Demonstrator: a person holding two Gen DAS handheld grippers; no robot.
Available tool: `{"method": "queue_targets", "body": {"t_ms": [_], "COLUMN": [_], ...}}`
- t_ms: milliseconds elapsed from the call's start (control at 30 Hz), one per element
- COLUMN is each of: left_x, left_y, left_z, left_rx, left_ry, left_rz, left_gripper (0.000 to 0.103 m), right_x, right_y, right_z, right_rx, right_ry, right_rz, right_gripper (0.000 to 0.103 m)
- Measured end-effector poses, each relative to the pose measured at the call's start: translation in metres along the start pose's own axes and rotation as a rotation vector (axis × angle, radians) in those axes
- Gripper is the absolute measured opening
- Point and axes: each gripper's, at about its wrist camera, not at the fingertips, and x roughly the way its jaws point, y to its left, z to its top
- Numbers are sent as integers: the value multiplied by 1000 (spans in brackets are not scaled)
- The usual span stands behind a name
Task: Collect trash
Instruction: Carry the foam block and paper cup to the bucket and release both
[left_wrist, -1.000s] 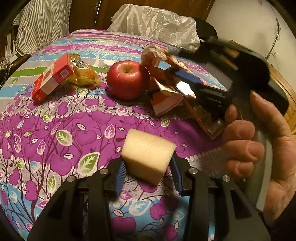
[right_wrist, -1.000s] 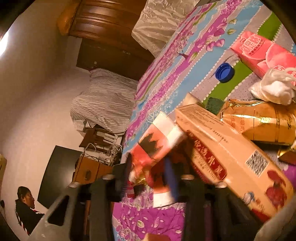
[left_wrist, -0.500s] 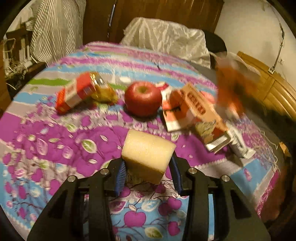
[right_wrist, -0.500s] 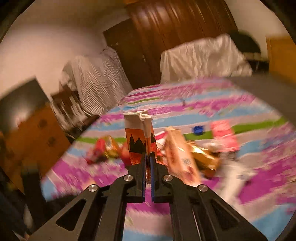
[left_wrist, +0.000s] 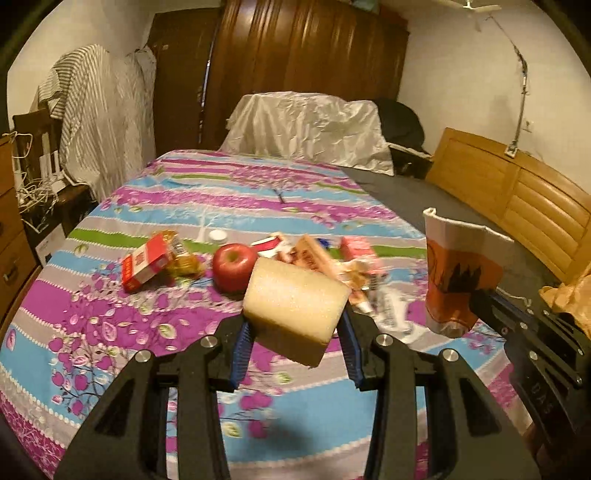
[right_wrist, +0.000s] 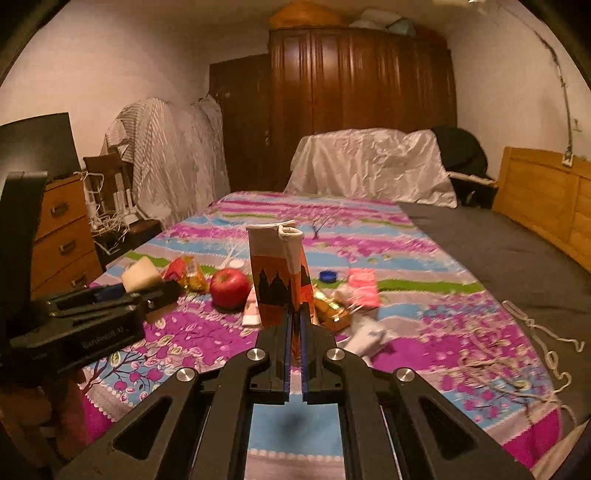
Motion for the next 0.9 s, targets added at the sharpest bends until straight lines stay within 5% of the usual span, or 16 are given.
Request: {"method": "queue_targets", "body": {"t_ms": [267, 600, 900], "left_x": [-9, -8, -10], "left_y": [-61, -185, -302], "left_z": [9, 9, -12], "left_rx": [73, 191, 313], "left_ry": [-22, 3, 72], "left_rz": [-90, -334, -532], "left_gripper": [40, 39, 39], "right_x": [-61, -151, -239], "right_y": [-39, -136, -242], "right_z": [14, 18, -15], "right_rx": [32, 93, 182], "right_ry": [-33, -40, 51], "right_rz": [-80, -300, -508], "right_gripper": [4, 4, 4]}}
